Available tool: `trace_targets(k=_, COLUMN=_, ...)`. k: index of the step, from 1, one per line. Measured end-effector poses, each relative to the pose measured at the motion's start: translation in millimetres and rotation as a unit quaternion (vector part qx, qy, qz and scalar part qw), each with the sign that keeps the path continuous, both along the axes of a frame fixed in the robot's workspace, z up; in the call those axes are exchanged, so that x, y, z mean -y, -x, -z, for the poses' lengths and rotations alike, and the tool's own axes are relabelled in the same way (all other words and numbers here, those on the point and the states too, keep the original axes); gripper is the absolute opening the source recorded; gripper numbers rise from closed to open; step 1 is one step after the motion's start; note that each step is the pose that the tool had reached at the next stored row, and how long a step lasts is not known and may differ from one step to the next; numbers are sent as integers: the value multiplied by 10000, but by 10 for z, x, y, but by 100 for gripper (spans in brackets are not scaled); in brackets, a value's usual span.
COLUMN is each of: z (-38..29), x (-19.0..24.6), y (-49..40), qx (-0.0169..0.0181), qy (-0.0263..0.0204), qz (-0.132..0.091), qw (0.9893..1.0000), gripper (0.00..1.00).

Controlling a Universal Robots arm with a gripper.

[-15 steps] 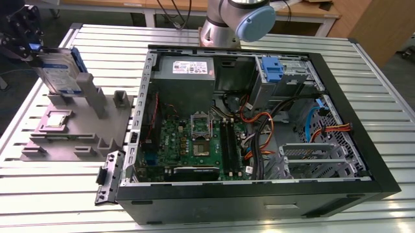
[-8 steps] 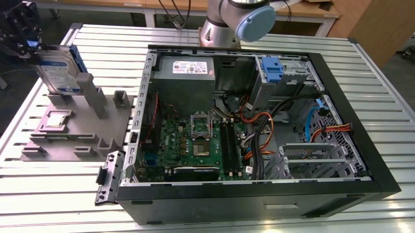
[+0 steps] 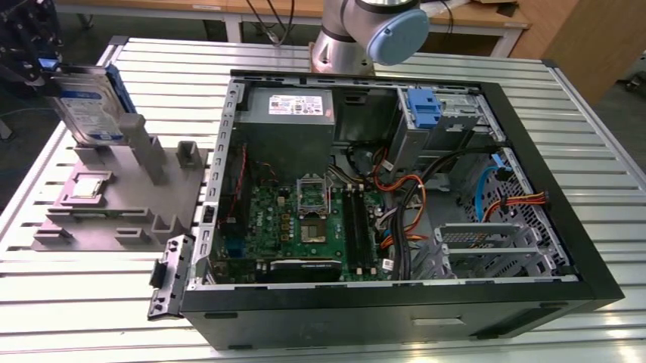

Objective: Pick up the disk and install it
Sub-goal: 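Pick up the disk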

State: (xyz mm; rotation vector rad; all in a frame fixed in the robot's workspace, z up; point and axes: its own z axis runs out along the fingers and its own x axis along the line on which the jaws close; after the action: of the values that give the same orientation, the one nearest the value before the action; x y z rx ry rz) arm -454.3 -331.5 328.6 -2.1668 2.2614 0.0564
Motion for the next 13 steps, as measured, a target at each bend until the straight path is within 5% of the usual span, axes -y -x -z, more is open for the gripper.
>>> trace_targets(k=13, z=-110, x=0, y=0, qx=0, qy=0, qz=0, qw=10000, gripper=37)
